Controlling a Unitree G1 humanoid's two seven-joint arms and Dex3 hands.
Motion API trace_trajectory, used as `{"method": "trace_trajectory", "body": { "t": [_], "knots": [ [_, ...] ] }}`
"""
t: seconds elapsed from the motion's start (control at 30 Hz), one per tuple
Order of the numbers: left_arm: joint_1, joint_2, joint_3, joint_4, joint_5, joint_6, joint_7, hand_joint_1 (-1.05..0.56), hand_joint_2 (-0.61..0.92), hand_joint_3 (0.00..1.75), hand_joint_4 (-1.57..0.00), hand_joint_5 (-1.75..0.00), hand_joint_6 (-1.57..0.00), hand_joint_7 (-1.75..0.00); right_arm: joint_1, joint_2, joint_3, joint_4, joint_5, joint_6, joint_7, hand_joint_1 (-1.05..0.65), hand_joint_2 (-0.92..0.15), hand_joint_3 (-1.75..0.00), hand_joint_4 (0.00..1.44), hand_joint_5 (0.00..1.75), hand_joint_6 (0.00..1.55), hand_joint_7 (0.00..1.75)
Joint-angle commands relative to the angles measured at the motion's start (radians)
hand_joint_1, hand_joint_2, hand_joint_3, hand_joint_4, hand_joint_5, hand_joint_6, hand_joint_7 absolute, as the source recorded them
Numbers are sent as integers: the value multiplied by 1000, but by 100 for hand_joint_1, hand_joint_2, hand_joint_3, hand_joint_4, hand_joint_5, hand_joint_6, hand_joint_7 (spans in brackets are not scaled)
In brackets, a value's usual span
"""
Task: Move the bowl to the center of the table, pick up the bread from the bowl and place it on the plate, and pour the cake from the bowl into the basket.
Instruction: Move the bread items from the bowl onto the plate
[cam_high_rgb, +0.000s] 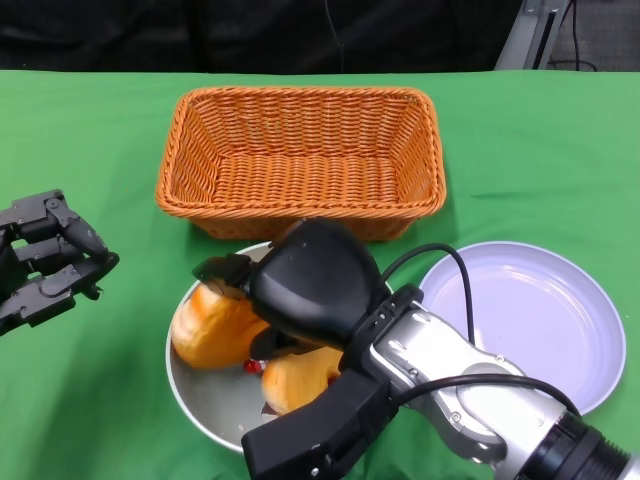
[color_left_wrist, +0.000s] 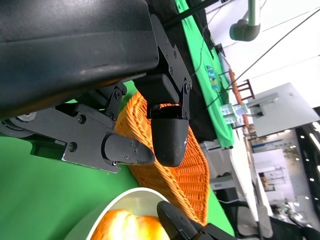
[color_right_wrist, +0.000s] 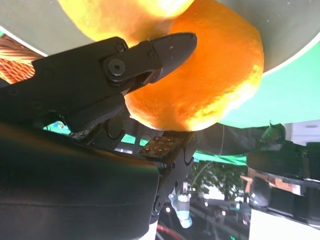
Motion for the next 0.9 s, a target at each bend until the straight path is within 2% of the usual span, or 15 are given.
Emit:
{"method": "trace_trajectory", "body": {
  "t": [0.03, 0.1, 0.13, 0.2, 0.27, 0.33, 0.37, 0.4, 0.47, 0.53, 0.6, 0.67, 0.9],
  "knots": [
    [5, 19, -1, -11, 12, -13, 21, -4, 76, 65, -74, -175, -75, -140, -13, -4, 10, 23, 3, -8, -12, -46, -92, -5, 111, 24, 84, 6],
    [6, 15, 2, -17, -2, -1, 12, -4, 74, 70, -74, -174, -76, -139, -22, -6, 16, 46, 1, -20, -36, -42, -91, -5, 112, 26, 86, 6],
    [7, 12, 5, -22, -13, 9, 4, -3, 70, 80, -74, -172, -77, -137, -28, -7, 20, 63, -2, -28, -54, -36, -91, -3, 113, 32, 89, 5],
    [5, 10, 7, -19, -24, 4, -6, -2, 65, 91, -75, -169, -78, -134, -39, -6, 23, 98, 4, -48, -86, -29, -91, -1, 101, 56, 93, 2],
    [2, 11, 5, -8, -25, -13, -8, -2, 62, 95, -78, -162, -81, -132, -45, -2, 21, 123, 15, -64, -106, -25, -91, 0, 99, 46, 96, 1],
    [3, 10, 6, -7, -33, -13, -15, -1, 63, 96, -79, -159, -81, -131, -53, -2, 22, 143, 22, -77, -115, -23, -90, 0, 98, 45, 99, 1],
    [4, 10, 5, -9, -32, -13, -12, -1, 63, 97, -80, -157, -81, -131, -58, -3, 24, 152, 24, -81, -114, -22, -91, 0, 92, 39, 100, 1],
    [5, 10, 5, -11, -32, -9, -8, -2, 63, 97, -81, -156, -82, -131, -63, -3, 24, 160, 30, -88, -114, -21, -90, 0, 99, 38, 100, 0],
    [6, 9, 5, -13, -33, -3, -4, -2, 63, 98, -81, -155, -82, -130, -73, 0, 24, 181, 39, -102, -123, -24, -87, 0, 106, 51, 102, 1],
    [7, 10, 4, -13, -30, -3, 1, -1, 63, 98, -82, -154, -83, -130, -83, -1, 26, 196, 42, -113, -131, -29, -85, 0, 103, 71, 107, 1],
    [6, 10, 4, -9, -30, -5, -2, -1, 62, 99, -82, -154, -83, -131, -91, -1, 27, 212, 45, -126, -142, -31, -85, 0, 100, 80, 107, 1],
    [4, 10, 4, -6, -33, -7, -8, -1, 62, 100, -81, -155, -83, -131, -98, 0, 27, 229, 50, -139, -154, -31, -85, 0, 98, 81, 103, 0],
    [0, 10, 5, -2, -37, -8, -15, -1, 61, 101, -82, -156, -82, -131, -111, 7, 33, 286, 47, -165, -259, -28, -86, 0, 96, 77, 110, 3]
  ]
}}
